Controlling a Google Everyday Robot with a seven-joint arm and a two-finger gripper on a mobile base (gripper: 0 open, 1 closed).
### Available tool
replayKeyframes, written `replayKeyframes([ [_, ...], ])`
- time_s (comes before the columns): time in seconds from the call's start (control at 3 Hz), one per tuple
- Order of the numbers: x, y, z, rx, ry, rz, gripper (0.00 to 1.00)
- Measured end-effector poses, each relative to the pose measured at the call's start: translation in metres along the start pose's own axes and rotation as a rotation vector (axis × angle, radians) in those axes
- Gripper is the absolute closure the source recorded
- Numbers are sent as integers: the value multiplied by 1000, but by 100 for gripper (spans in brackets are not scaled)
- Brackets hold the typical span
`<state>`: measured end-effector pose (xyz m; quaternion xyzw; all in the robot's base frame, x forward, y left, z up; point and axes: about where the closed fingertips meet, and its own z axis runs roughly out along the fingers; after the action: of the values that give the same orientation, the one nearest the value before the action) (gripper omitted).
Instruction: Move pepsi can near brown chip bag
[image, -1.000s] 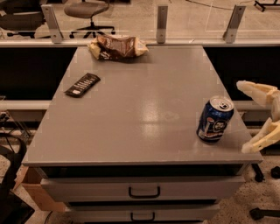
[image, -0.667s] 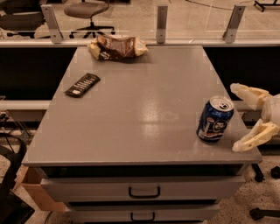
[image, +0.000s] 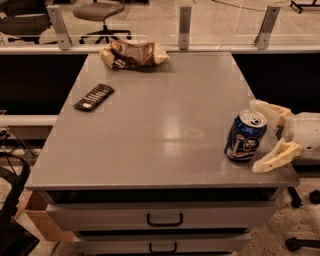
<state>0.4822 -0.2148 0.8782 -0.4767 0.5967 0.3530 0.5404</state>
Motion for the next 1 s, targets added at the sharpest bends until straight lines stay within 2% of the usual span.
replayKeyframes([
  [0.33, -5, 6, 8, -22, -18, -2, 0],
  [0.67, -7, 13, 16, -44, -21, -11, 15],
  [1.0, -8, 13, 18, -49, -22, -12, 38],
])
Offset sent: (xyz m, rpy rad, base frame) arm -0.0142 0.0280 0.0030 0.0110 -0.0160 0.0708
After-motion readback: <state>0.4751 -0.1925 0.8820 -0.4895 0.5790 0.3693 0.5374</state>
